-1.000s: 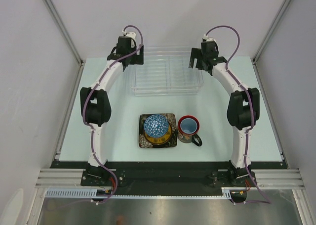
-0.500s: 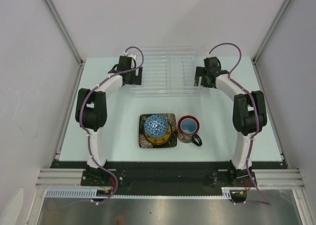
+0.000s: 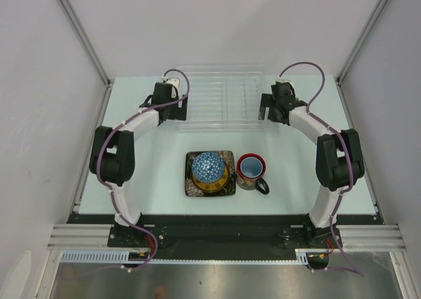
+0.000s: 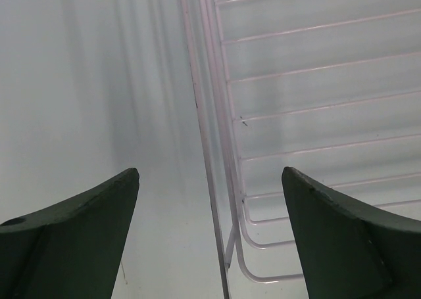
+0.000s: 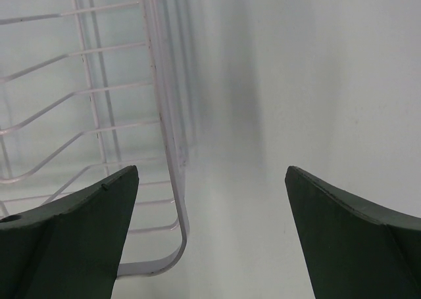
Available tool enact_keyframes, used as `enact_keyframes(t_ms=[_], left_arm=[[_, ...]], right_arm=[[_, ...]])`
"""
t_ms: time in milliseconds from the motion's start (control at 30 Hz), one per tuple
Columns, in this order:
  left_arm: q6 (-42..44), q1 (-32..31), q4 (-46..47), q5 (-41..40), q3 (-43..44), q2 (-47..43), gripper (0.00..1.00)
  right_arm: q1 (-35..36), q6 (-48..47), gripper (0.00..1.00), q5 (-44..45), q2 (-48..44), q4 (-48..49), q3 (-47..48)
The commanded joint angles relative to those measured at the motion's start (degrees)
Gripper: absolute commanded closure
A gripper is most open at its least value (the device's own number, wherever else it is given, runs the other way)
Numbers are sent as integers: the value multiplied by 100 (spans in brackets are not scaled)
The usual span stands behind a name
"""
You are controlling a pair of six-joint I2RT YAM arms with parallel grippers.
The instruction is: Load the mixed dishes into the dish rack
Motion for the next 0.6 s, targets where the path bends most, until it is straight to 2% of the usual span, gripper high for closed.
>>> enact_keyframes(t_ms=[0, 300, 567], left_arm=[[125, -100, 112, 159, -394, -479, 5], [28, -259, 217, 264, -1168, -971, 6], [-95, -303, 191, 335, -1669, -1445, 7]], right_arm=[[101, 68, 0, 179, -478, -84, -563], [286, 297, 0, 171, -1103, 65, -1574], [295, 262, 0, 100, -1235, 241, -1794]])
